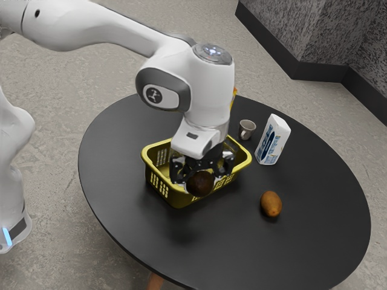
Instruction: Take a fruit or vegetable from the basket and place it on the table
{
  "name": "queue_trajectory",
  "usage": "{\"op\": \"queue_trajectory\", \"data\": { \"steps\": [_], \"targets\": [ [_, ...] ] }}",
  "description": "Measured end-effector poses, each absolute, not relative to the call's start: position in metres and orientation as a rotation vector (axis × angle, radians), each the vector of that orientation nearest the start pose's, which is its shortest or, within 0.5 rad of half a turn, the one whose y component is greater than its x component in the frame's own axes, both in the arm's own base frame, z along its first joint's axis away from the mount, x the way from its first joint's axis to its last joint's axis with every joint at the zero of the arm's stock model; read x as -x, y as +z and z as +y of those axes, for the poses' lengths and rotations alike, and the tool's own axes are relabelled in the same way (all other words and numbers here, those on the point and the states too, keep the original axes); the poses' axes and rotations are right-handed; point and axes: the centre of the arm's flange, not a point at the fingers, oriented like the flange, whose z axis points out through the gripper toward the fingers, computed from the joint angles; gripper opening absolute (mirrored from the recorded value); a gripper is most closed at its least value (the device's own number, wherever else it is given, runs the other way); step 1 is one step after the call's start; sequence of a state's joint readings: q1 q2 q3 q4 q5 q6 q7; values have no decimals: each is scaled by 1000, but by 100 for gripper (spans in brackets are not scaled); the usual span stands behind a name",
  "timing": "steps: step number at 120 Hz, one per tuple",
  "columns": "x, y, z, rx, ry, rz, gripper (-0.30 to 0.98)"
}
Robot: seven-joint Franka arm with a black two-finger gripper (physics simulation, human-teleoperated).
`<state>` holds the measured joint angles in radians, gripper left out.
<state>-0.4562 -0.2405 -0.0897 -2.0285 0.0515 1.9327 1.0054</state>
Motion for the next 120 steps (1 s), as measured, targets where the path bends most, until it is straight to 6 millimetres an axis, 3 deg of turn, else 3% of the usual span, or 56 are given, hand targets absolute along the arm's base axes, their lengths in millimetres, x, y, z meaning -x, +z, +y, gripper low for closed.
{"op": "queue_trajectory", "data": {
  "steps": [13,28,41,61,76,93,107,120],
  "targets": [
    [-436,549,-261,2159,-146,2152,26],
    [-466,545,-269,2134,-141,2145,27],
    [-495,528,-279,2111,-104,2150,27],
    [-513,515,-272,2103,-94,2138,26],
    [-531,524,-245,2138,-125,2081,27],
    [-553,526,-192,2228,-129,1982,54],
    [-566,526,-152,2292,-127,1907,62],
    [-569,531,-131,2331,-150,1869,66]
  ]
}}
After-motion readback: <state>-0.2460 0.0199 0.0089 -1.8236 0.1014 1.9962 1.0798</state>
